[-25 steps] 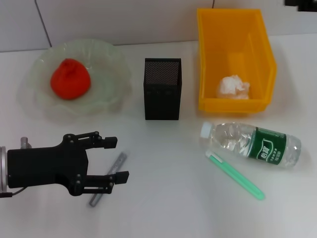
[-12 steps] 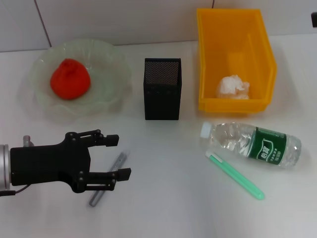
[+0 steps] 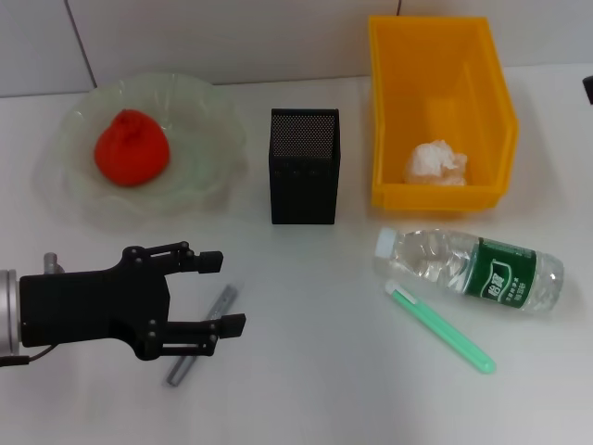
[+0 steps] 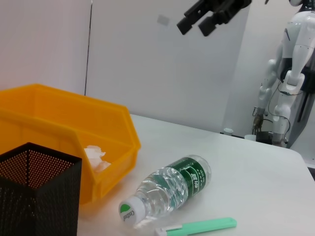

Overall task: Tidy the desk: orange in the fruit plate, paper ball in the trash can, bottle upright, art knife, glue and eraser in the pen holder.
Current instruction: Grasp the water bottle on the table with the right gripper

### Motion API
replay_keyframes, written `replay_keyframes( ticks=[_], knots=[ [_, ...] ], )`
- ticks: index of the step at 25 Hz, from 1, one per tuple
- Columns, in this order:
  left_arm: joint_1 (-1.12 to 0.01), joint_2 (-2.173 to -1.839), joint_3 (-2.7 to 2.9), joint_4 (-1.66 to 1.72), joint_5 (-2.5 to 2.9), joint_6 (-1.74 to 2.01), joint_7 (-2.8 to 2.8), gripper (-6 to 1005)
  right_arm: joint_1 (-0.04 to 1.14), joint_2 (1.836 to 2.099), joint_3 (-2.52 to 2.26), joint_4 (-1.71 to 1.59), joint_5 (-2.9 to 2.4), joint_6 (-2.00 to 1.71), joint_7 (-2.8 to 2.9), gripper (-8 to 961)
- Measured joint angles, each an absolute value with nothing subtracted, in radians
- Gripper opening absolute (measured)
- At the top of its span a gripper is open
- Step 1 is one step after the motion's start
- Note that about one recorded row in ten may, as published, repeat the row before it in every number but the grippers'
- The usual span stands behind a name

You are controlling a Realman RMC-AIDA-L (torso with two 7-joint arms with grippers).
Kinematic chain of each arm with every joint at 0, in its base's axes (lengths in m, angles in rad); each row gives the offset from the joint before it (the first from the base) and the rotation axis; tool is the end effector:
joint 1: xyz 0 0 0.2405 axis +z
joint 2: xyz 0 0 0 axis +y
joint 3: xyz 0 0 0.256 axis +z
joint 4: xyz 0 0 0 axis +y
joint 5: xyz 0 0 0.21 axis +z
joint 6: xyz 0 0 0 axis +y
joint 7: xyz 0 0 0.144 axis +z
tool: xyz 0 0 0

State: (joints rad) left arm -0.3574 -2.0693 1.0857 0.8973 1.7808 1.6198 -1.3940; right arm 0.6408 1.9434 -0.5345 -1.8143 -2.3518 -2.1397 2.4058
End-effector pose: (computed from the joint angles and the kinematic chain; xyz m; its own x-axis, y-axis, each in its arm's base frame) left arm -0.2413 0.2923 -0.0056 0.8673 0.2125 0.4501 0.2660 -0.9622 -0.0583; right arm 0.1641 0.3096 0.2074 0.7854 -0.5812 -0.2132 -0.6005 -0.6317 -0.4902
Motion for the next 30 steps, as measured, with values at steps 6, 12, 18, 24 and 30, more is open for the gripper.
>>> replay_keyframes(
  ticks=[6,12,18,24,30],
  knots=[
    [-0.359,-2.069,1.088,0.897,1.781,1.62,-1.395,801,0.669,1.901,-0.572,-1.729,-2.367,-2.181,2.473,721],
    [-0.353,-2.069,1.092,0.897,1.782,1.625,-1.399,801,0.667,1.868,-0.646,-1.596,-2.396,-2.183,2.488,720],
    [-0.355,-2.069,1.111,0.897,1.781,1.623,-1.399,800,0.668,1.868,-0.699,-1.494,-2.424,-2.172,2.432,719],
    [-0.359,-2.07,1.117,0.888,1.781,1.62,-1.399,799,0.663,1.886,-0.736,-1.484,-2.435,-2.141,2.384,721],
    [-0.363,-2.069,1.117,0.886,1.781,1.62,-1.399,799,0.661,1.899,-0.805,-1.478,-2.505,-2.108,2.297,721]
  ],
)
